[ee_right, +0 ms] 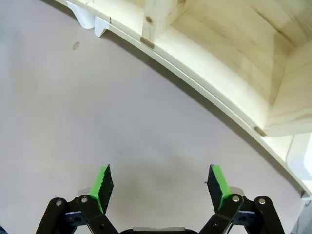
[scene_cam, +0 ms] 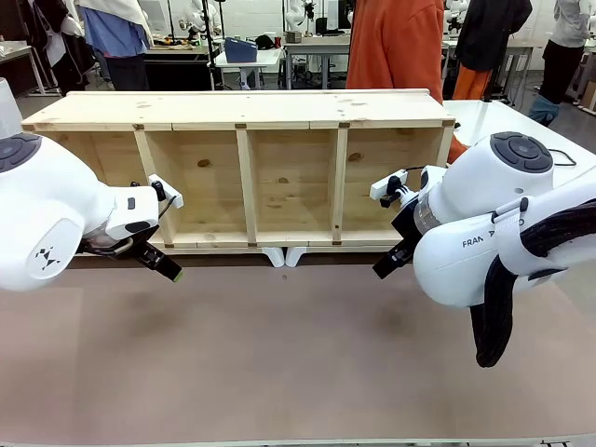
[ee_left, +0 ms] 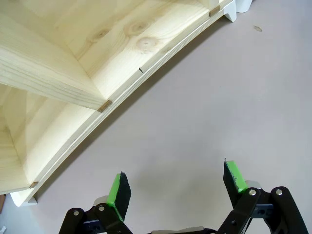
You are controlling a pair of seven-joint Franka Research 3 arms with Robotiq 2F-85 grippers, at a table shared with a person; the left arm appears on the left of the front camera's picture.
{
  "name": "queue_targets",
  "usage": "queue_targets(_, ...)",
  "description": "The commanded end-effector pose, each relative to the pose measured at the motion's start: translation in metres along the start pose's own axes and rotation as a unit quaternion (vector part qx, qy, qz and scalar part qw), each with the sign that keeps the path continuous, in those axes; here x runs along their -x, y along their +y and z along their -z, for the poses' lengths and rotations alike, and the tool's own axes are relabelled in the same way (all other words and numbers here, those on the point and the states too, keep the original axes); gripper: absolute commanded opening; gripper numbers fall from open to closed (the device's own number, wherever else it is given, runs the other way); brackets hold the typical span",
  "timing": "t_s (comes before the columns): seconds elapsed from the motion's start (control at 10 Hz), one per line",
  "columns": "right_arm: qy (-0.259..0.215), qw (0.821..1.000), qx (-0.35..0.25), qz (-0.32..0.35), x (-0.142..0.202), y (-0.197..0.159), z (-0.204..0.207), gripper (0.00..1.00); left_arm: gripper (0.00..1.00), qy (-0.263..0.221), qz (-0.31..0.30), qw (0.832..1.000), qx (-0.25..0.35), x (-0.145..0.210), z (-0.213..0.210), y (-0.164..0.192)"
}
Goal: Perform cable management.
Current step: When the cord part of the Power Cable appears at the lower middle area of the table and stops, grasp the cord part of the Power Cable.
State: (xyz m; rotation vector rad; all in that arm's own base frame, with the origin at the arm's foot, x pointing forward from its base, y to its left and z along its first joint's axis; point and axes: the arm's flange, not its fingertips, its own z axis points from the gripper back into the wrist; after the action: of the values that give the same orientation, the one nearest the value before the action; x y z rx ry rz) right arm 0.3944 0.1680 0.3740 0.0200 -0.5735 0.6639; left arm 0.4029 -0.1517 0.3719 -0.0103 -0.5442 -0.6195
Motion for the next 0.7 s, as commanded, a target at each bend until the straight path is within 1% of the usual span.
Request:
queue_targets(0.0,0.000,1.000,0.000,0.001,0.0001,-0.0002,0.0000,1.00,1.00,0.000,-0.002,1.000,0.000,0.0004,0.0000,0.0013)
queue_targets(0.6,0.000,1.000,0.000,0.000,0.0000,0.0000,0.0000,1.00,1.00,0.000,-0.002,1.000,0.000,0.0004,0.0000,0.0013)
